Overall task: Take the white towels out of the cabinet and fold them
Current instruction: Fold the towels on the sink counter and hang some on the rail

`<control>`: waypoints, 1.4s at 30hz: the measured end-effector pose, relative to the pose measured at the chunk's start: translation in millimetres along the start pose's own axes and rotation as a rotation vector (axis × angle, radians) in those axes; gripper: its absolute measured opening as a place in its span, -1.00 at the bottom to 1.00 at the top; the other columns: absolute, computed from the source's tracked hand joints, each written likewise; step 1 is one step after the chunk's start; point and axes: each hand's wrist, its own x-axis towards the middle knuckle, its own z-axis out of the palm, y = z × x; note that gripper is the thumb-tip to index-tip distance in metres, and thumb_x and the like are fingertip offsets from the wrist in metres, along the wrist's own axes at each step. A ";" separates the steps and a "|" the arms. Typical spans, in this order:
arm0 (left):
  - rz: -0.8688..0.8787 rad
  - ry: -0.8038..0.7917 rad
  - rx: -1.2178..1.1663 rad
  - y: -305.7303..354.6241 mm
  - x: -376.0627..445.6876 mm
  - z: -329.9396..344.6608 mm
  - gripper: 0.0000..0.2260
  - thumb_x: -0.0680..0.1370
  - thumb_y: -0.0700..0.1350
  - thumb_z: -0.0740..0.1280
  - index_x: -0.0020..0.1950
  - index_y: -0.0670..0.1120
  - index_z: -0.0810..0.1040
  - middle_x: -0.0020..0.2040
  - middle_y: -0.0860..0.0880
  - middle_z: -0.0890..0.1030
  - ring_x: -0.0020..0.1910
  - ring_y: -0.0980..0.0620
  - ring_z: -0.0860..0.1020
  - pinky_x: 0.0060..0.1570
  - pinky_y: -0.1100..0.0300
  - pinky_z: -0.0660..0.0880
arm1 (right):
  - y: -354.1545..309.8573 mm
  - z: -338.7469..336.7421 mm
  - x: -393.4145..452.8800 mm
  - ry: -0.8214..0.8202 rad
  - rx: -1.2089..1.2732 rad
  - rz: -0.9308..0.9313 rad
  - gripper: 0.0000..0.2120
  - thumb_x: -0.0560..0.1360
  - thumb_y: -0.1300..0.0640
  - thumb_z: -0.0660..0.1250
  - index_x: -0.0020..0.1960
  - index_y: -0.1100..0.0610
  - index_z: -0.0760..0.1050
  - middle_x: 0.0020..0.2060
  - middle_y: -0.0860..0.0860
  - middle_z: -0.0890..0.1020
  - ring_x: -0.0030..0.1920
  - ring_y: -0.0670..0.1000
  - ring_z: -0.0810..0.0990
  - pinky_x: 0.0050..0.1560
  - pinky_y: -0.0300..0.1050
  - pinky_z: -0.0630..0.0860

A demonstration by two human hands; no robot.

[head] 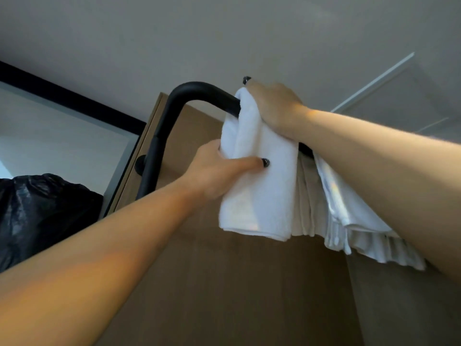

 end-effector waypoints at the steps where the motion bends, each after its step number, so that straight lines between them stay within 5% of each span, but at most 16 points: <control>1: -0.010 0.001 -0.035 0.4 -3.0 0.8 -0.55 0.34 0.00 0.58 0.18 -0.01 0.57 0.01 0.07 0.70 -0.09 0.10 0.69 -0.16 0.19 0.65 | 5.9 2.0 -5.8 0.045 -0.046 -0.052 -0.56 0.60 -0.22 -0.02 -0.12 0.01 0.49 -0.23 -0.07 0.53 -0.14 0.07 0.50 -0.22 -0.06 0.32; 6: -0.047 0.006 -0.053 12.0 -12.4 9.8 -0.64 0.37 -0.04 0.57 0.12 -0.07 0.62 -0.04 0.02 0.73 -0.11 0.06 0.71 -0.03 0.10 0.64 | 5.5 4.8 -18.8 0.076 -0.125 -0.135 -0.53 0.64 -0.16 -0.08 0.11 0.05 0.54 0.00 0.03 0.57 -0.01 0.11 0.47 -0.04 -0.07 0.32; 10: -0.063 0.008 -0.006 20.0 -15.2 13.1 -0.71 0.40 -0.02 0.55 0.06 -0.06 0.63 -0.07 0.03 0.73 -0.14 0.09 0.71 0.00 0.12 0.64 | 7.9 -34.7 -12.7 -0.059 -0.004 -0.041 -0.71 0.57 -0.10 0.20 -0.20 0.02 0.55 -0.30 -0.14 0.64 -0.27 -0.15 0.59 -0.29 -0.29 0.46; 13: -0.056 -0.009 0.036 20.5 -17.9 11.7 -0.66 0.41 0.01 0.53 0.13 -0.05 0.60 -0.03 0.06 0.71 -0.12 0.10 0.70 -0.03 0.15 0.64 | 40.5 -79.1 -11.6 0.060 0.203 -0.023 -0.81 0.56 0.07 0.29 -0.19 0.05 0.60 -0.24 -0.11 0.71 -0.16 -0.19 0.64 -0.08 -0.28 0.45; 16: -0.031 -0.004 0.058 18.0 -18.1 14.7 -0.75 0.43 0.02 0.51 0.03 0.07 0.53 -0.05 0.13 0.65 -0.10 0.14 0.65 -0.16 0.27 0.59 | 79.3 -84.0 -11.7 0.046 0.246 0.157 -0.78 0.61 0.08 0.22 -0.13 0.10 0.59 -0.37 -0.10 0.68 -0.23 -0.14 0.59 -0.09 -0.19 0.41; 18: -0.023 -0.008 0.041 15.4 -18.8 17.8 -0.74 0.44 0.02 0.50 0.04 0.10 0.50 -0.02 0.12 0.65 -0.07 0.13 0.64 -0.11 0.23 0.59 | 91.9 -63.9 -11.7 -0.026 0.283 0.249 -0.76 0.63 0.06 0.21 -0.03 0.16 0.60 -0.19 0.03 0.66 -0.15 -0.03 0.57 0.02 -0.11 0.44; 21: -0.034 -0.008 0.007 12.6 -19.7 16.6 -0.74 0.44 0.02 0.50 0.06 0.08 0.53 0.00 0.11 0.67 -0.05 0.10 0.66 -0.02 0.15 0.62 | 88.4 -37.3 -10.0 -0.023 0.341 0.152 -0.70 0.60 0.08 0.27 0.22 0.26 0.56 0.17 0.07 0.62 0.16 0.03 0.58 0.27 -0.08 0.44; 24: -0.025 -0.017 -0.002 9.2 -18.5 12.2 -0.77 0.44 0.01 0.50 0.04 0.07 0.55 -0.02 0.11 0.68 -0.07 0.11 0.67 -0.04 0.15 0.62 | 87.0 -28.4 -1.7 -0.102 0.276 0.070 -0.69 0.61 -0.02 0.24 0.21 0.15 0.57 0.16 0.01 0.63 0.22 0.01 0.56 0.33 -0.03 0.41; 28: -0.034 0.019 -0.028 0.7 -21.8 14.7 -0.64 0.41 0.03 0.50 0.17 0.03 0.54 0.02 0.10 0.67 -0.03 0.05 0.67 0.02 0.05 0.63 | 96.4 -20.9 12.1 -0.002 0.108 0.056 -0.80 0.57 -0.12 0.24 -0.14 -0.07 0.53 -0.05 -0.06 0.63 0.04 0.03 0.53 0.13 -0.05 0.42; 32: -0.034 0.055 -0.016 -5.7 -25.5 18.0 -0.50 0.33 0.10 0.47 0.24 0.01 0.52 0.09 0.08 0.65 0.04 0.01 0.65 0.07 0.00 0.60 | 95.4 -16.4 9.9 0.044 0.053 0.050 -0.75 0.61 -0.04 0.21 0.00 0.09 0.58 0.10 0.04 0.63 0.08 0.09 0.55 0.03 -0.12 0.39; 38: -0.054 -0.018 0.173 4.3 -17.9 2.9 -0.57 0.31 0.17 0.49 0.11 0.10 0.52 0.05 0.12 0.64 0.01 0.06 0.64 0.06 0.02 0.61 | 78.9 -42.9 -7.9 -0.136 -0.072 0.141 -0.60 0.65 -0.10 0.11 0.26 0.14 0.52 0.28 0.04 0.54 0.24 0.05 0.51 0.26 -0.08 0.38; 42: -0.075 0.004 0.208 19.7 -17.2 0.2 -0.21 0.28 0.23 0.54 0.38 -0.03 0.32 0.06 0.14 0.55 -0.02 0.11 0.59 -0.09 0.15 0.57 | 58.3 -75.2 -13.7 -0.171 -0.184 0.142 -0.64 0.65 -0.03 0.14 0.18 0.20 0.56 0.18 0.12 0.60 0.15 0.12 0.55 0.12 -0.12 0.40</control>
